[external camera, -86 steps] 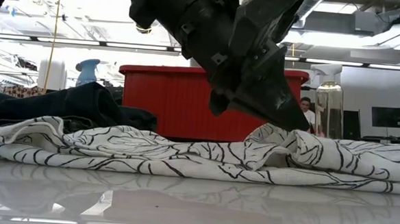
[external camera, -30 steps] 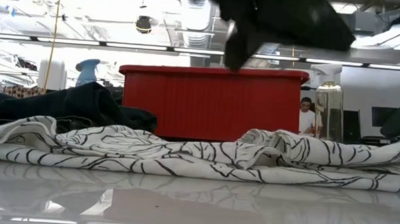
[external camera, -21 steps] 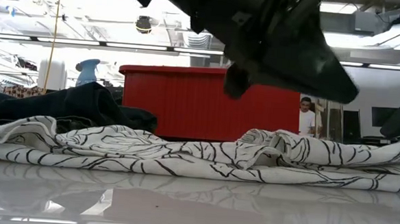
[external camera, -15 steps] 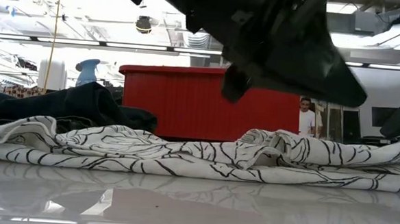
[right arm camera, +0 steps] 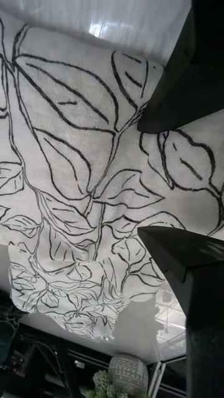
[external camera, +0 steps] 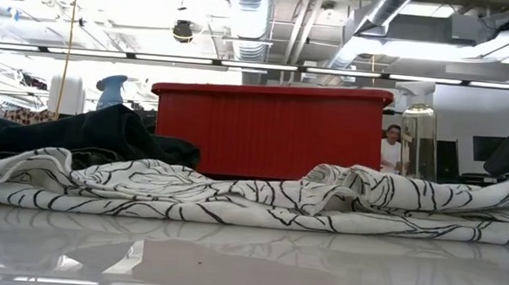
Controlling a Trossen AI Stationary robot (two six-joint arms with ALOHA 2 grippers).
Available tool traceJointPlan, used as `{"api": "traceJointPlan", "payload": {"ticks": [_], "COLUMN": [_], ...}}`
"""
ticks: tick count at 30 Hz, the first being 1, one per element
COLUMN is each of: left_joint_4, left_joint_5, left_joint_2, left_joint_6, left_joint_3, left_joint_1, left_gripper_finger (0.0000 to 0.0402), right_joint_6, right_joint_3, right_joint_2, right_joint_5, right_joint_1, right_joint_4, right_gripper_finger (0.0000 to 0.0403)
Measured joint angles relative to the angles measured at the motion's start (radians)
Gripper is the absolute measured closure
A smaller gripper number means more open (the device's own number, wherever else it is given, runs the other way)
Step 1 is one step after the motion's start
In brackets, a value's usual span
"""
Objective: Fold Laundry from Bin
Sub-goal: Fold the white patterned shirt
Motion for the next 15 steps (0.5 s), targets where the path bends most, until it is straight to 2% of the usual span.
{"api": "traceJointPlan", "payload": {"ticks": [4,6,10,13,15], "left_joint_4": [-0.216,-0.335,-0.507,-0.519,-0.480], "left_joint_5": [0.001,-0.030,-0.169,-0.380,-0.477], "left_joint_2": [-0.166,-0.257,-0.405,-0.488,-0.536], "left_joint_6": [0.142,0.212,0.299,0.351,0.259], "left_joint_3": [0.000,0.000,0.000,-0.001,-0.001], "left_joint_1": [-0.001,0.000,0.000,0.001,-0.001], "left_gripper_finger": [0.0401,0.0401,0.0401,0.0401,0.0401], "right_joint_6": [-0.001,-0.001,-0.001,-0.001,-0.001], "right_joint_3": [0.000,0.000,0.000,0.000,0.000], "right_joint_2": [0.000,0.000,0.000,0.000,0.000], "right_joint_5": [0.000,0.000,0.001,0.006,0.016], "right_joint_1": [0.000,0.000,0.000,-0.005,-0.013], "right_joint_4": [0.000,-0.001,-0.002,-0.003,-0.003], "right_gripper_finger": [0.0117,0.0117,0.0117,0.0117,0.0117]}}
